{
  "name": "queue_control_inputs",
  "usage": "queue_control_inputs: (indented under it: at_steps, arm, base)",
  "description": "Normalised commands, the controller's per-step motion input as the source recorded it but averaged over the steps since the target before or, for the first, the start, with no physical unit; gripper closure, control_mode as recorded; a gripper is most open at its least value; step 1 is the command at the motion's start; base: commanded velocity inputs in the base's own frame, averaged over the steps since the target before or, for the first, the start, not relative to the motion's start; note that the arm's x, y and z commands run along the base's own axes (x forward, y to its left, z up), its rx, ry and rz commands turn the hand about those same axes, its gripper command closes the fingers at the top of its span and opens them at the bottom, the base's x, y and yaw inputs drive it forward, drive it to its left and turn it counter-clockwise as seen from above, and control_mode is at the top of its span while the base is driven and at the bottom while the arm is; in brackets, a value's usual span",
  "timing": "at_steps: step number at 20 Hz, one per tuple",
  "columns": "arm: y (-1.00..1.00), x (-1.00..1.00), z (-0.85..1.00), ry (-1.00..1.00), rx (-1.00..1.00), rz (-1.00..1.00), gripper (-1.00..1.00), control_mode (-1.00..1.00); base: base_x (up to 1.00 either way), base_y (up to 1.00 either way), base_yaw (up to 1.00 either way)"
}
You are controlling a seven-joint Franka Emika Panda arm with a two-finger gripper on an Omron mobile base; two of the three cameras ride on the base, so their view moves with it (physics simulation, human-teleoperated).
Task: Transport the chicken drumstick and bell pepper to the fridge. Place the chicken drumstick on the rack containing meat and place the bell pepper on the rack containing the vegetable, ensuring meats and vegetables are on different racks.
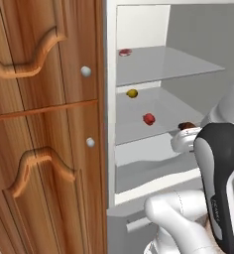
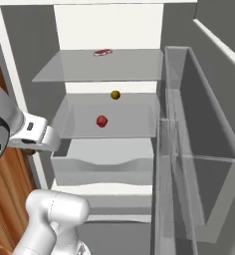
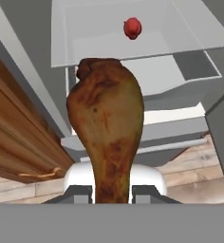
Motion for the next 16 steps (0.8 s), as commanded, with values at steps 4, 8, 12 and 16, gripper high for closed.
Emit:
queue_control_inputs:
  at_steps: [4,8,12,16]
  arm:
    - [0.0,0.0,0.0,0.0,0.0,0.0,1.0,1.0]
    - [0.0,0.0,0.0,0.0,0.0,0.0,1.0,1.0]
    - [0.0,-0.53,0.27,-0.03,0.03,0.0,1.0,-1.0]
    - [-0.01,-0.52,0.81,-0.07,0.01,-0.02,1.0,-1.0]
  base:
    - [0.48,-0.32,0.28]
    - [0.13,-0.16,0.07]
    - [-0.1,0.0,0.0]
    - [0.0,0.0,0.0]
